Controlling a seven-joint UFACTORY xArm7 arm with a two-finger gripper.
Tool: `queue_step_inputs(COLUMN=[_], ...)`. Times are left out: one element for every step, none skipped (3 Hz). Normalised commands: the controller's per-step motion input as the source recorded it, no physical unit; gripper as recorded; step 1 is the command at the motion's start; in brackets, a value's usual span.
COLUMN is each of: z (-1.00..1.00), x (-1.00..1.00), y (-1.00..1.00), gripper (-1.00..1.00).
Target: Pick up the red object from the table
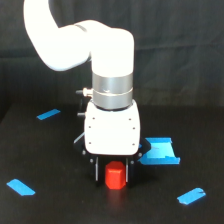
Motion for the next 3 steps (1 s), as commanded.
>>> queue_step_inputs(z=[-0.26,-0.27,0.98], x=[-0.03,0.09,0.06], y=[0.02,0.02,-0.14], gripper=[-1.0,-1.0,-0.96])
